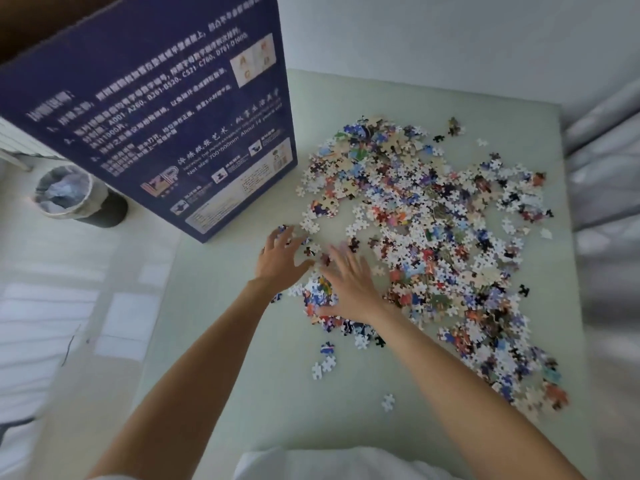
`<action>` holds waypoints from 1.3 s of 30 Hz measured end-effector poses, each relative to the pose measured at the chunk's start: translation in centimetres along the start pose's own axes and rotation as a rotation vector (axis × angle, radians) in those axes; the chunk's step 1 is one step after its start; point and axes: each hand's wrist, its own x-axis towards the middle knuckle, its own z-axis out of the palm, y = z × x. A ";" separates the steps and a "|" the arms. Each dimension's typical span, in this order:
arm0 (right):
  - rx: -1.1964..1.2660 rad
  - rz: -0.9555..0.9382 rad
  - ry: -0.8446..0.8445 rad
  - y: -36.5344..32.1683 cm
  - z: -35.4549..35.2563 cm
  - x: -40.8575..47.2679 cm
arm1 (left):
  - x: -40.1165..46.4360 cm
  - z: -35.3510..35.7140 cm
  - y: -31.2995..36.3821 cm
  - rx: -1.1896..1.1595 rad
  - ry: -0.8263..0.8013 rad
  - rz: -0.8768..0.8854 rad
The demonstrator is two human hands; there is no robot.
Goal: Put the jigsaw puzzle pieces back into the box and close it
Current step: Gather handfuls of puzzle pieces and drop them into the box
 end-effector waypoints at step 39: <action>0.097 0.317 0.179 2.8 1.7 -4.3 | -4.8 4.4 6.2 -0.082 -0.068 0.117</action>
